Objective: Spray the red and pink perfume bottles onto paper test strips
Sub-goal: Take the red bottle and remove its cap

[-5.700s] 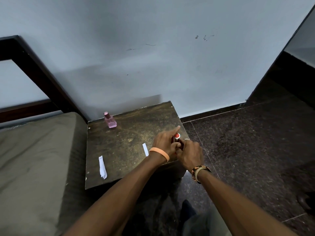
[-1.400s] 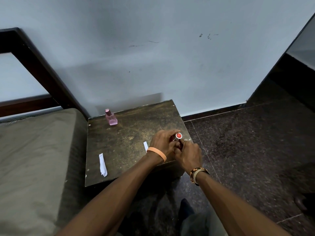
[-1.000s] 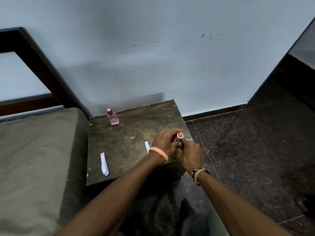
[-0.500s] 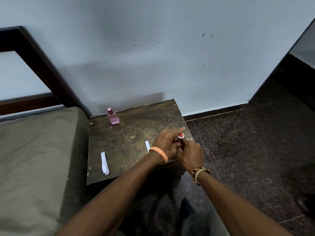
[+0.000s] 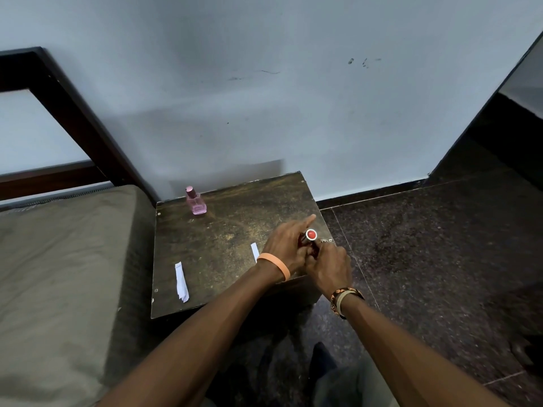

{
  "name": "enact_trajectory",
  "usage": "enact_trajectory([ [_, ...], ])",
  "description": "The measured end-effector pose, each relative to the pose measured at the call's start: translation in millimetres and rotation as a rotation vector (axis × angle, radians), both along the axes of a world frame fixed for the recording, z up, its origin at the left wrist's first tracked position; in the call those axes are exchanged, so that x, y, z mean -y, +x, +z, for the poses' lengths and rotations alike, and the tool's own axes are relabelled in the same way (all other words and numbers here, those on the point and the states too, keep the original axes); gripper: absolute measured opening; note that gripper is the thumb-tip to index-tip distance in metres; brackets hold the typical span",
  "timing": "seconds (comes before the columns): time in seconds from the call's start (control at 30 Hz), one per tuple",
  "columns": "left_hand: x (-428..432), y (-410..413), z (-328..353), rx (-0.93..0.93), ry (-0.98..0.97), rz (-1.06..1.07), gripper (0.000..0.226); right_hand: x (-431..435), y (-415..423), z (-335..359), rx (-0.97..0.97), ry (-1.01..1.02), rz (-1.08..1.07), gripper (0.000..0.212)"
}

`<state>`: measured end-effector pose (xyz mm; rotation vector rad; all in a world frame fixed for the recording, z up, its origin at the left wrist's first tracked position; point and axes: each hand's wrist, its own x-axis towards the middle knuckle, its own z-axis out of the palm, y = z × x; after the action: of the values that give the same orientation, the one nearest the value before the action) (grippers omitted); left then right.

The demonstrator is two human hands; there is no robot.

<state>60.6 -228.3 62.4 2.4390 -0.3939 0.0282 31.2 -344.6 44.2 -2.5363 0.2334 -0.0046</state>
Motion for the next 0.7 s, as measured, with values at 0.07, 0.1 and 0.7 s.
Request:
enact_trajectory([
  [0.07, -1, 0, 1, 0.002, 0.0, -0.012, 0.064, 0, 0, 0, -0.01, 0.023, -0.007, 0.012],
  [0.1, -1, 1, 2, 0.006, -0.001, -0.015, 0.063, 0, 0, 1, -0.009, 0.031, -0.009, 0.012],
  [0.7, -2, -4, 39, 0.033, -0.235, 0.158, 0.044, 6, 1, 49, 0.127, 0.156, 0.117, 0.047],
])
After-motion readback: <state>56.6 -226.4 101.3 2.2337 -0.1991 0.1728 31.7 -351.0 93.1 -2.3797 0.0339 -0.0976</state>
